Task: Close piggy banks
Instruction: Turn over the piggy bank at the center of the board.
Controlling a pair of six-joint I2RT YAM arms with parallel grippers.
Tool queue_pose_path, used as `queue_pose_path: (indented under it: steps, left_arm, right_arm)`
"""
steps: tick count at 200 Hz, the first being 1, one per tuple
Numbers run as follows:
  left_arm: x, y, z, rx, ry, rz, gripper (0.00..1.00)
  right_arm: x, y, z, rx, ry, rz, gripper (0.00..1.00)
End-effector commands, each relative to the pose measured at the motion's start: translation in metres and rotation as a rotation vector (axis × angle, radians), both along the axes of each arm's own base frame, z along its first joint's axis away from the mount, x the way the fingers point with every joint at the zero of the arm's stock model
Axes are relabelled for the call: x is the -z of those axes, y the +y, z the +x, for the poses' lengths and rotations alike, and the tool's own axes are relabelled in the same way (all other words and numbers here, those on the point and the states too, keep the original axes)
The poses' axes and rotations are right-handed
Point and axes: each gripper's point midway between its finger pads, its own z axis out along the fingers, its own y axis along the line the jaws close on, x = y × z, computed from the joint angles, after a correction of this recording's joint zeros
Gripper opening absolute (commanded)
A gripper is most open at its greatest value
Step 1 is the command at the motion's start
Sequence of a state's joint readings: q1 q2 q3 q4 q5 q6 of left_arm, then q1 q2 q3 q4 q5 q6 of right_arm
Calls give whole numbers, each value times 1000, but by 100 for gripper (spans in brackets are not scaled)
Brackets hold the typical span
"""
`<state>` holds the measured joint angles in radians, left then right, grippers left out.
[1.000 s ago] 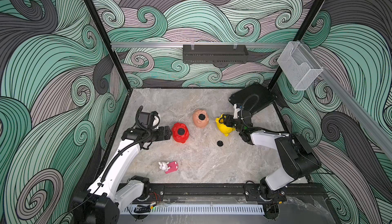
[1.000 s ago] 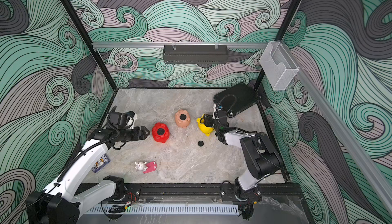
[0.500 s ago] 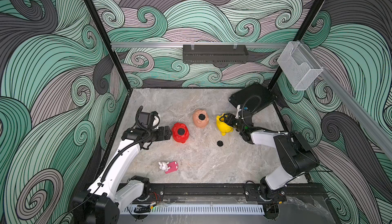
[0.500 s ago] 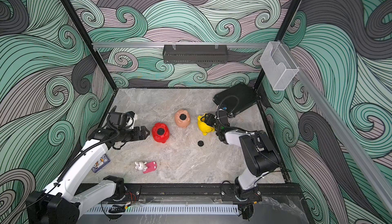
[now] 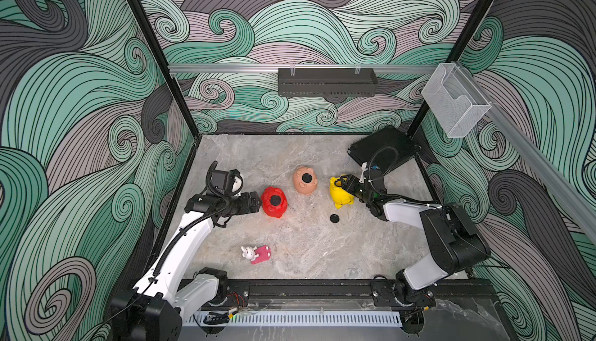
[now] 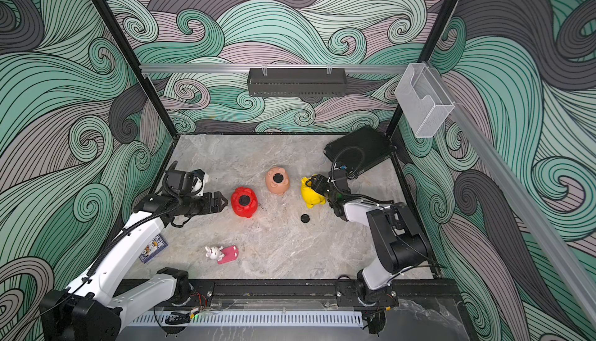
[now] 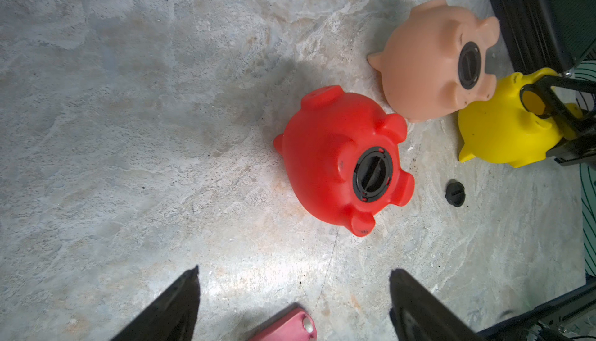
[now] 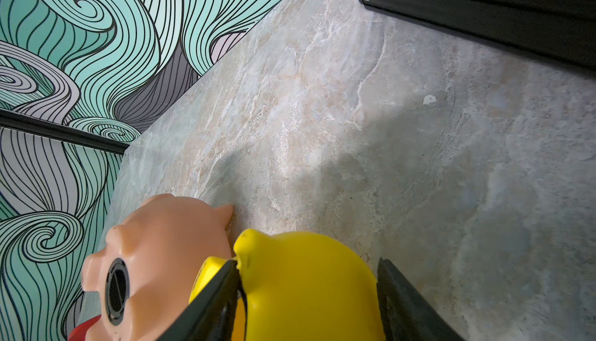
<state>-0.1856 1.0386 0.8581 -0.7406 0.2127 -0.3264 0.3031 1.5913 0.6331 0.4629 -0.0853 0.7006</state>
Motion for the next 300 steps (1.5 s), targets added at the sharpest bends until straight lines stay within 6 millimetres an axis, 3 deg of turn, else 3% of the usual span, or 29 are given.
queue_pose_path:
  steps: [1,128,149,184,300]
  left_arm:
    - [-15,1,3,-26,-25,-18,91]
    - [-22,-9,5,-33,-64,-96,92]
    - [-26,-9,5,-32,-79,-104,92]
    - [-31,-8,3,-42,-88,-111,92]
    - [-42,-8,-1,-61,-120,-139,93]
  right_arm:
    - [49,-12,-37,1,185,-39,67]
    - [53,-3,-37,10,215,109,66]
    - [51,-2,-38,2,217,114,70]
    - [43,-5,-41,0,207,94,76]
    - [15,-26,-36,8,148,107,83]
